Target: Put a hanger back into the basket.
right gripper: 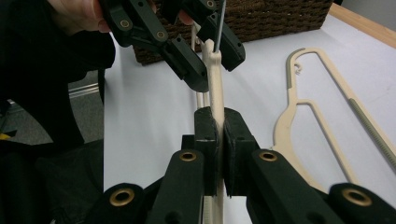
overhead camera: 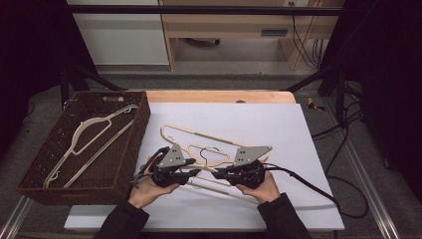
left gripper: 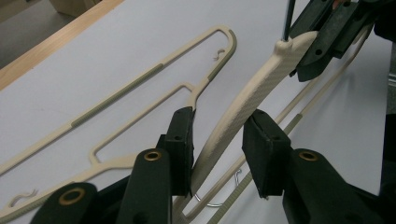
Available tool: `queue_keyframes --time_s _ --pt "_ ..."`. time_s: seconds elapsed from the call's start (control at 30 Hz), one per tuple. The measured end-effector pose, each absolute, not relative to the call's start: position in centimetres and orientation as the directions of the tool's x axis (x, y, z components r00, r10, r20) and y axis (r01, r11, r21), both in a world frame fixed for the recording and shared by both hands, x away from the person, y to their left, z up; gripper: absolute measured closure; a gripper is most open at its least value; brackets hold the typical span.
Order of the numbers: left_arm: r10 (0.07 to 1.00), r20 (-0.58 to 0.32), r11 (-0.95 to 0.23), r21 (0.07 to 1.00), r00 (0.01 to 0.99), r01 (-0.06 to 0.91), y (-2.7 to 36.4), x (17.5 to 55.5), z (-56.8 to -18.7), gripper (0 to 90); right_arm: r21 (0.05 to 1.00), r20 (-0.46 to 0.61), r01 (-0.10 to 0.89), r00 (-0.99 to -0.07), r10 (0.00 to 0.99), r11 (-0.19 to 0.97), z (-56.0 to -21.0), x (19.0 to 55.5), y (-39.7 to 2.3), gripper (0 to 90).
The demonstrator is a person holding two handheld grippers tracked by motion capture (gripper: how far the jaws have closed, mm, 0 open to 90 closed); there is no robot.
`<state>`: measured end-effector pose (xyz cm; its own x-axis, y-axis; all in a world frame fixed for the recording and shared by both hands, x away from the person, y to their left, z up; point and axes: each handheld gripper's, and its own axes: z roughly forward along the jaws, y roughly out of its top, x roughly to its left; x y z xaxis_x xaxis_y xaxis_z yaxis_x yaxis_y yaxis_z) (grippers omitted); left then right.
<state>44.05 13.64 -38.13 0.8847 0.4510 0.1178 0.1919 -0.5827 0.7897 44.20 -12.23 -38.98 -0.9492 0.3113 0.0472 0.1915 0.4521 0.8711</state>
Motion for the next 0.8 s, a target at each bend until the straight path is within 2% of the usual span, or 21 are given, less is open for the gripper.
queue_keyframes --time_s 0.2,0.4,0.57,0.63,0.8 --pt "0.442 0.137 -0.619 0.762 0.887 0.190 13.43 43.86 -38.20 69.0 0.864 0.047 0.200 -0.946 0.321 0.462 -39.11 44.31 -12.17 83.8" --pt "0.435 0.095 -0.609 0.763 0.895 0.215 13.37 43.78 -38.15 75.6 0.876 0.010 0.187 -0.929 0.371 0.445 -38.88 44.34 -12.38 77.4" --pt "0.427 0.057 -0.599 0.766 0.902 0.235 13.16 43.60 -38.13 79.8 0.883 -0.015 0.183 -0.909 0.417 0.431 -38.84 44.37 -12.43 68.1" --pt "0.417 0.043 -0.597 0.766 0.908 0.238 13.02 43.49 -38.14 82.6 0.890 -0.026 0.178 -0.899 0.438 0.419 -38.86 44.43 -12.48 61.0" --pt "0.400 0.034 -0.610 0.755 0.916 0.238 12.60 43.29 -38.33 85.8 0.887 -0.045 0.172 -0.891 0.452 0.428 -38.95 44.45 -12.45 54.0"
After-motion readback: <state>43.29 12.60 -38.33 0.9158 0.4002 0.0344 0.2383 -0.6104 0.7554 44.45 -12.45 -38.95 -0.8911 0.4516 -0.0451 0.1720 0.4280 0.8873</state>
